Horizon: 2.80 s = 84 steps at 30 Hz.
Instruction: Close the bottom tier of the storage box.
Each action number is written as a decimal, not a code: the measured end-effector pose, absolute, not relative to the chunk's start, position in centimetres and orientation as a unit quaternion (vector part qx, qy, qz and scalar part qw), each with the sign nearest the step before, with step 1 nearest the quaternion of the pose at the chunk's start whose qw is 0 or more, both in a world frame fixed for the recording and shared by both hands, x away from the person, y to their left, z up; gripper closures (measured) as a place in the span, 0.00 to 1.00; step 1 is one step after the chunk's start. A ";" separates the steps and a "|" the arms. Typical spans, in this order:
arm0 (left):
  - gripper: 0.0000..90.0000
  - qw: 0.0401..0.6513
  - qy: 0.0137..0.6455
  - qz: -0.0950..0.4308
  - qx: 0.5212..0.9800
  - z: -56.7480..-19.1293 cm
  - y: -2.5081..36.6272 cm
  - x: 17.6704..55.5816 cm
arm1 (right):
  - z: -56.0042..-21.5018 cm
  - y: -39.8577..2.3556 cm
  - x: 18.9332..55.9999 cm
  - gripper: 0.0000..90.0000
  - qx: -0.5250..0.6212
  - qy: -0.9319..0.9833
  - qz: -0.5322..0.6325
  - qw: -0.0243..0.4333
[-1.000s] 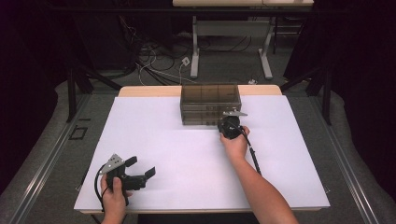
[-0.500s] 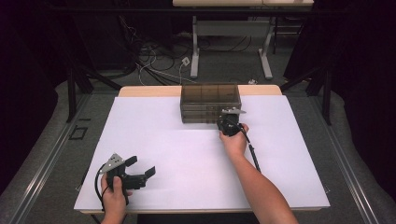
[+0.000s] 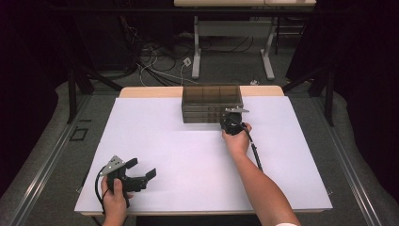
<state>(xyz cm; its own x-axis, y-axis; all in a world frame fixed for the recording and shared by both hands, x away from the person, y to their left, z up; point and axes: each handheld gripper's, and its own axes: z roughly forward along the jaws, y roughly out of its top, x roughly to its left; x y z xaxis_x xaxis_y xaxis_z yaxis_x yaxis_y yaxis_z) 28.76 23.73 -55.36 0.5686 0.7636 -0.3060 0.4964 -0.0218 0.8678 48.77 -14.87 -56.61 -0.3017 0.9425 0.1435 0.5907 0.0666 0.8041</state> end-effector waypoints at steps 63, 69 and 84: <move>0.00 0.532 0.451 0.133 0.704 -55.4 24.0 28.3 | -50.1 -13.2 41.4 0.11 0.420 0.787 0.415 0.181; 0.01 0.532 0.452 0.131 0.704 -55.4 24.0 28.3 | -49.2 -13.7 39.7 0.00 0.404 0.787 0.429 0.181; 0.01 0.530 0.451 0.131 0.706 -55.4 23.9 28.3 | -48.8 -17.1 35.6 0.00 0.395 0.784 0.441 0.189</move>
<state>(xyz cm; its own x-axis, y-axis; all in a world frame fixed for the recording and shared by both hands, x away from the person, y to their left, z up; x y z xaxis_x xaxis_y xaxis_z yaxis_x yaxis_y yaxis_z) 28.26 23.87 -55.40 0.5581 0.7758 -0.2943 0.4983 -0.0297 0.8665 35.58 -17.15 -48.79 -0.6167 0.7855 0.0527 0.4530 0.2993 0.8398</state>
